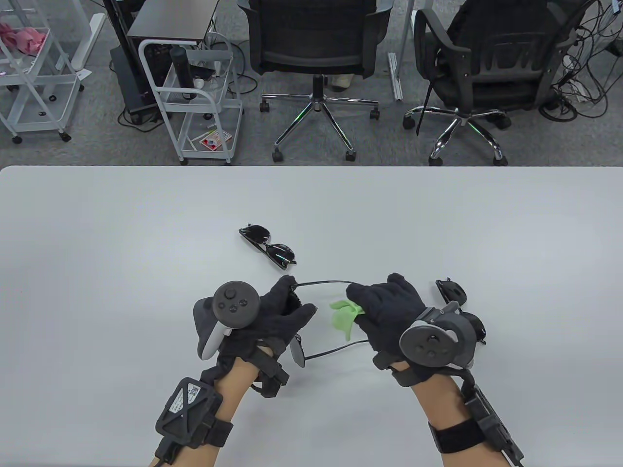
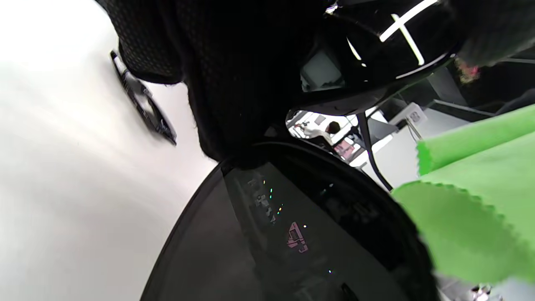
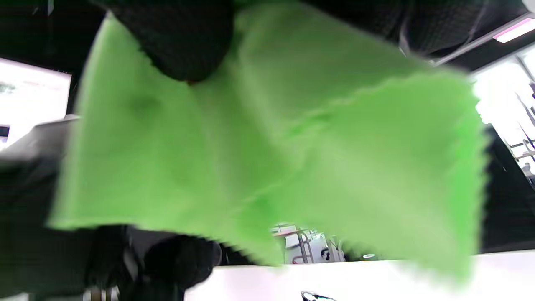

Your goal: Dust sunglasses

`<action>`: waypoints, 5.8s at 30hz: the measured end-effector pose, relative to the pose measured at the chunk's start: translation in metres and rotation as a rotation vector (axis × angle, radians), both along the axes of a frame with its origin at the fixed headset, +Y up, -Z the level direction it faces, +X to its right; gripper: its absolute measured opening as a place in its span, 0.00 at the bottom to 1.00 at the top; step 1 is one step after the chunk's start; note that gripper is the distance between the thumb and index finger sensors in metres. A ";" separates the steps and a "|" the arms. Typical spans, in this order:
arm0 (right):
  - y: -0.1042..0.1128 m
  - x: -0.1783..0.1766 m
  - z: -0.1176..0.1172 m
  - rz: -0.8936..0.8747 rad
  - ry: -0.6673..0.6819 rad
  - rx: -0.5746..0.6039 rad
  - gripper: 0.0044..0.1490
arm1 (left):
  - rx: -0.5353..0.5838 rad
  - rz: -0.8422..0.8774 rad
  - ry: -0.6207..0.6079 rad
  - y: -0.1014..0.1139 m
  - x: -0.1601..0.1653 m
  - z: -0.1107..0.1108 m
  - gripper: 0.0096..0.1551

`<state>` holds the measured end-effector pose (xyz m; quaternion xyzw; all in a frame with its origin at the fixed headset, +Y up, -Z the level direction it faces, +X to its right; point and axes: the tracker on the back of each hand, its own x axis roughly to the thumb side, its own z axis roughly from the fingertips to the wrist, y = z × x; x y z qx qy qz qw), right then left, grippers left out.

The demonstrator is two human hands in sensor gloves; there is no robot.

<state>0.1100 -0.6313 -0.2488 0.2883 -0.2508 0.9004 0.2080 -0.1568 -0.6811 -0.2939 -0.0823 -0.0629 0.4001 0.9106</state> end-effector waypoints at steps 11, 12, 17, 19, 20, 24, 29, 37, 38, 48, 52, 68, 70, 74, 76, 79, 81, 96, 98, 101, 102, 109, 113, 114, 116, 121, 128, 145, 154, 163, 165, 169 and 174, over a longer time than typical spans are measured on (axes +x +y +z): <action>-0.030 -0.045 -0.001 0.290 0.135 -0.193 0.31 | -0.137 0.215 0.034 -0.009 -0.012 -0.004 0.59; -0.033 -0.048 -0.002 0.313 0.210 -0.260 0.32 | -0.138 0.225 0.045 -0.010 -0.014 -0.005 0.59; -0.040 -0.054 0.000 0.408 0.337 -0.440 0.34 | -0.132 0.272 0.085 -0.009 -0.025 -0.008 0.59; -0.043 -0.054 -0.001 0.439 0.376 -0.525 0.39 | -0.128 0.281 0.090 -0.008 -0.027 -0.008 0.58; -0.045 -0.052 -0.002 0.405 0.390 -0.571 0.44 | -0.120 0.270 0.087 -0.007 -0.028 -0.008 0.58; -0.043 -0.047 -0.006 0.200 0.407 -0.609 0.47 | -0.103 0.278 0.078 -0.005 -0.024 -0.007 0.58; -0.038 -0.049 -0.005 0.220 0.296 -0.506 0.35 | -0.032 0.254 0.044 0.004 -0.017 -0.003 0.58; -0.048 -0.070 0.006 0.482 0.240 -0.309 0.34 | -0.020 0.270 0.018 0.007 -0.011 0.001 0.58; -0.046 -0.072 0.007 0.492 0.246 -0.276 0.33 | -0.021 0.273 0.021 0.006 -0.011 0.001 0.58; -0.034 -0.071 0.013 0.679 0.165 -0.031 0.30 | -0.373 0.397 -0.190 -0.032 0.002 -0.004 0.71; -0.035 -0.062 0.009 0.633 0.154 -0.032 0.29 | -0.406 0.325 -0.283 -0.035 0.021 -0.002 0.66; -0.030 -0.066 0.010 0.651 0.113 0.058 0.29 | -0.334 0.304 -0.146 -0.026 0.009 -0.007 0.63; -0.029 -0.062 0.005 0.748 0.052 0.062 0.29 | -0.302 0.263 -0.111 -0.023 0.001 -0.009 0.63; -0.033 -0.045 -0.005 0.775 -0.016 0.026 0.29 | -0.300 0.266 -0.070 -0.023 -0.016 -0.014 0.63; -0.037 -0.037 -0.010 0.813 -0.050 0.013 0.28 | -0.301 0.264 -0.065 -0.023 -0.021 -0.016 0.62; -0.040 -0.034 -0.012 0.794 -0.052 -0.006 0.28 | -0.324 0.260 -0.085 -0.025 -0.020 -0.016 0.60; -0.042 -0.039 -0.008 0.890 -0.064 0.047 0.28 | -0.327 0.233 -0.093 -0.026 -0.016 -0.015 0.59; -0.027 -0.069 0.013 0.658 0.060 0.151 0.28 | -0.334 0.350 -0.163 -0.022 0.013 -0.007 0.59; -0.026 -0.066 0.011 0.714 0.019 0.178 0.28 | -0.312 0.332 -0.146 -0.019 0.012 -0.008 0.59; -0.028 -0.056 0.004 0.691 -0.008 0.139 0.28 | -0.294 0.304 -0.127 -0.017 0.006 -0.009 0.59; -0.028 -0.053 0.002 0.690 -0.019 0.131 0.28 | -0.289 0.299 -0.122 -0.017 0.004 -0.010 0.59; -0.042 -0.025 -0.018 0.766 -0.130 0.004 0.28 | -0.246 0.232 -0.057 -0.013 -0.016 -0.014 0.59; -0.046 -0.025 -0.022 0.760 -0.132 -0.110 0.28 | -0.236 0.157 -0.068 -0.014 -0.016 -0.014 0.59; -0.046 -0.026 -0.020 0.784 -0.129 -0.087 0.29 | -0.231 0.134 -0.071 -0.014 -0.015 -0.014 0.59; -0.044 -0.027 -0.018 0.799 -0.136 -0.052 0.29 | -0.229 0.103 -0.084 -0.013 -0.014 -0.012 0.59; -0.019 -0.019 -0.009 0.591 -0.158 0.013 0.30 | -0.213 0.047 -0.070 -0.011 -0.016 -0.012 0.59; -0.016 0.003 -0.016 0.599 -0.281 -0.230 0.30 | -0.211 0.054 0.033 -0.018 -0.036 -0.018 0.59; -0.056 0.005 -0.032 0.692 -0.187 -0.609 0.41 | -0.209 0.117 0.011 -0.020 -0.032 -0.018 0.59; -0.043 -0.011 -0.022 0.321 -0.077 -0.373 0.37 | -0.206 0.159 -0.099 -0.021 -0.005 -0.011 0.60; -0.045 -0.030 -0.012 0.304 0.047 -0.353 0.40 | -0.195 0.108 -0.243 -0.020 0.032 0.003 0.59; -0.044 -0.029 -0.012 0.317 0.041 -0.344 0.40 | -0.194 0.100 -0.246 -0.020 0.033 0.003 0.59; -0.048 -0.029 -0.015 0.287 0.067 -0.382 0.41 | -0.203 0.116 -0.248 -0.020 0.031 0.003 0.59; -0.038 -0.025 -0.016 0.270 0.008 -0.315 0.37 | -0.196 0.112 -0.250 -0.020 0.031 0.001 0.59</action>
